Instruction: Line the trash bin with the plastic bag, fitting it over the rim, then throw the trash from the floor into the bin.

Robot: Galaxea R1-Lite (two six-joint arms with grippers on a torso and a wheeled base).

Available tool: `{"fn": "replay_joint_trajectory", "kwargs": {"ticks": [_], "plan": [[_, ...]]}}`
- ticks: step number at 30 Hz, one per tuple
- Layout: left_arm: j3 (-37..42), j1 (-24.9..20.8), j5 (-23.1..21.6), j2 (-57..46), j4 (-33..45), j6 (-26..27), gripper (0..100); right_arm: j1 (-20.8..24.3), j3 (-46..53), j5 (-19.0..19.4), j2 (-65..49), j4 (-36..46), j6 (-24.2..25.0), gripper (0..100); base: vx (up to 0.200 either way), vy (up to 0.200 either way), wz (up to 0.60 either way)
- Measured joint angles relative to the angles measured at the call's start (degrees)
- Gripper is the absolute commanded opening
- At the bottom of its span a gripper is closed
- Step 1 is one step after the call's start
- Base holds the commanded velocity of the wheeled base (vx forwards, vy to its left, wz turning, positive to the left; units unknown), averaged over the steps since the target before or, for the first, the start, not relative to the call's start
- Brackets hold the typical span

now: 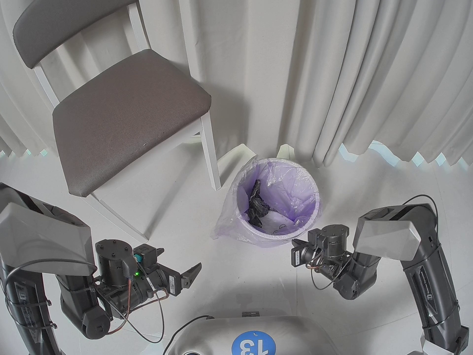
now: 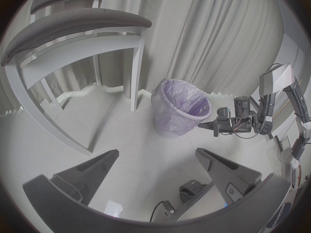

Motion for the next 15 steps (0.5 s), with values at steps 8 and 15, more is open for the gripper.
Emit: {"fn": "replay_joint_trajectory", "kwargs": {"ticks": [8, 15], "plan": [[0.0, 0.1, -0.1, 0.2, 0.0, 0.0, 100, -2.4, 1.3, 3.3, -1.7, 2.0, -2.9, 100, 0.0, 0.0, 0.0], [-0.3, 0.1, -0.1, 1.0, 0.0, 0.0, 100, 0.2, 7.2, 5.5, -3.9, 6.4, -5.8, 100, 0.0, 0.0, 0.0]]}}
